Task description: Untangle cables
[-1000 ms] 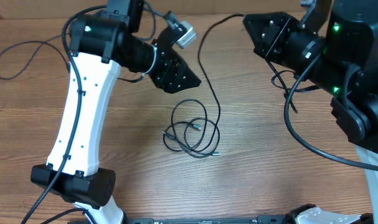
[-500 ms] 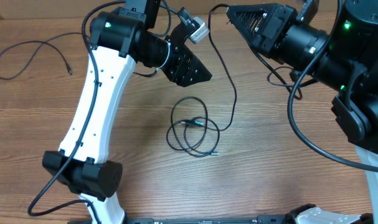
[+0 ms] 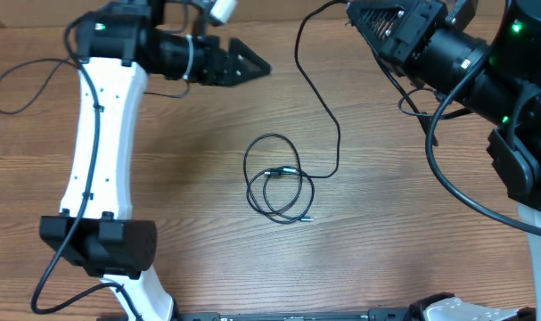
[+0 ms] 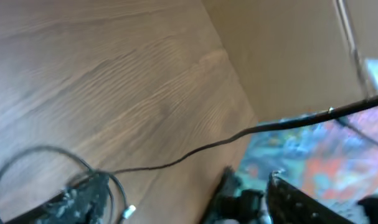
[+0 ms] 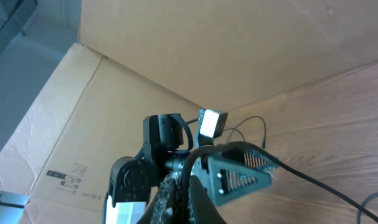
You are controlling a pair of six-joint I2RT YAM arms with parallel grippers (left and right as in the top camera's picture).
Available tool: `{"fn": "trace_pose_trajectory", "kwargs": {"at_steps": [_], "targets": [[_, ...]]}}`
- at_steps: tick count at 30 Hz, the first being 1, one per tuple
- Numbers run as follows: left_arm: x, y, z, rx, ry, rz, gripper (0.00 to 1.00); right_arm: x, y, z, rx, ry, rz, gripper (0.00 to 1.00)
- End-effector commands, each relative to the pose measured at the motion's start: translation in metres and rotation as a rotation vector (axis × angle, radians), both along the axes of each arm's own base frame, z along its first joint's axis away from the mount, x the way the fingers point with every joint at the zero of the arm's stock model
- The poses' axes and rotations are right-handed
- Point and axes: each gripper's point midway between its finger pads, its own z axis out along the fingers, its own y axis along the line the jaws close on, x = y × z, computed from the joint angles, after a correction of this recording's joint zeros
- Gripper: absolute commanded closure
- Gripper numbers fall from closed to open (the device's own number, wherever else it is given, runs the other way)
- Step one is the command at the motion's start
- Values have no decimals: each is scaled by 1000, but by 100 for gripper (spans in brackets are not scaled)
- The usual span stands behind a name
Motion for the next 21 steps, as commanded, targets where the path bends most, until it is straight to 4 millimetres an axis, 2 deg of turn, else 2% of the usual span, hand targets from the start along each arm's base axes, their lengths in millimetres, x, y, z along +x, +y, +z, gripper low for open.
{"fn": "trace_pose_trajectory", "kwargs": {"at_steps": [1,6,10,13,18,21], "targets": [[-9,-7,5,-72,268,93,3,-17,2,24,38,-69,48,96],[-13,-15,5,-87,424,150,0,-25,10,33,87,-68,114,96],[-20,-26,5,-110,714,269,15,-30,15,34,96,-68,153,96],[-19,-26,4,-128,896,366,7,-30,15,34,96,-67,152,96],[-20,-27,6,-147,1021,420,12,-29,15,33,92,-69,153,96],[-26,-32,17,-189,1061,363,7,-27,16,31,88,-63,153,96]]}}
